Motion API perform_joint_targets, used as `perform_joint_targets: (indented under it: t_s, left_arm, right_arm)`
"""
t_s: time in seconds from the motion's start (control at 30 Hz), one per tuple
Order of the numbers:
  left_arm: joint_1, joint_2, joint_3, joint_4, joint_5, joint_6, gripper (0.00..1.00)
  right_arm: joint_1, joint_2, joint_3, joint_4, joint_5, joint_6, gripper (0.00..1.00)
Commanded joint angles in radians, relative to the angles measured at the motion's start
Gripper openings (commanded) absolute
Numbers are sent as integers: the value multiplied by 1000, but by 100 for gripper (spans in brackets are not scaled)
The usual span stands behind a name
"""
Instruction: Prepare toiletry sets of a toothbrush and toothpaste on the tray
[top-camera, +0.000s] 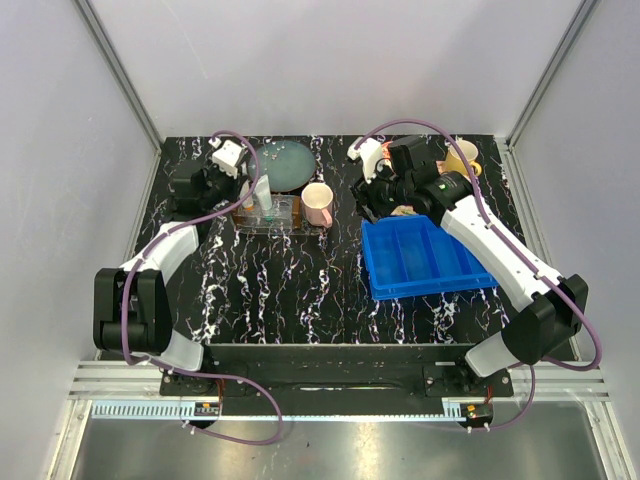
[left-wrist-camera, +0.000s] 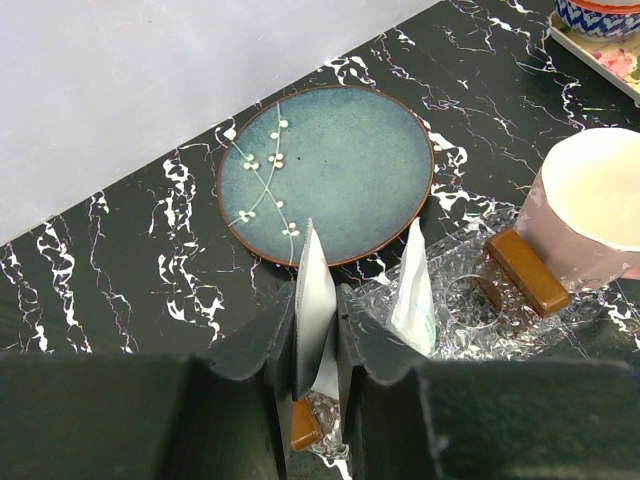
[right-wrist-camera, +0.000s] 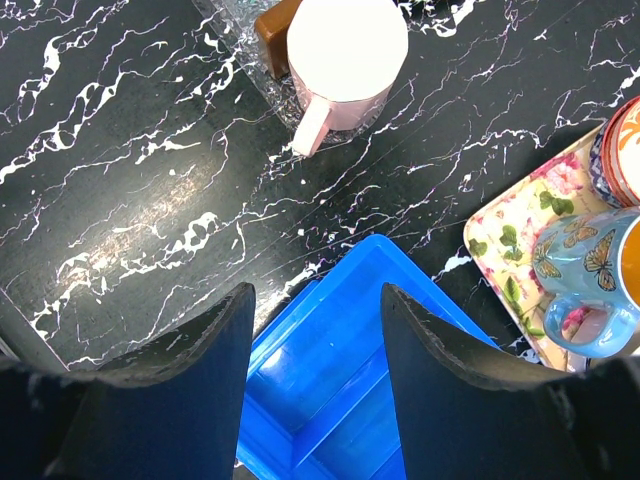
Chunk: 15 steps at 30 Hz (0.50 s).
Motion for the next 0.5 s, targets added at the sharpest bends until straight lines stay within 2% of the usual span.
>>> perform_joint_targets:
  t_s: [0.0,0.47]
  left_arm:
    - [8,1,1,88,35,-2,0]
    - [8,24,1,117,46,-4,0]
  right_arm:
    - [-5,-35,-2,28,11,-4,59]
    - [-5,-36,-7,30,11,-4,58]
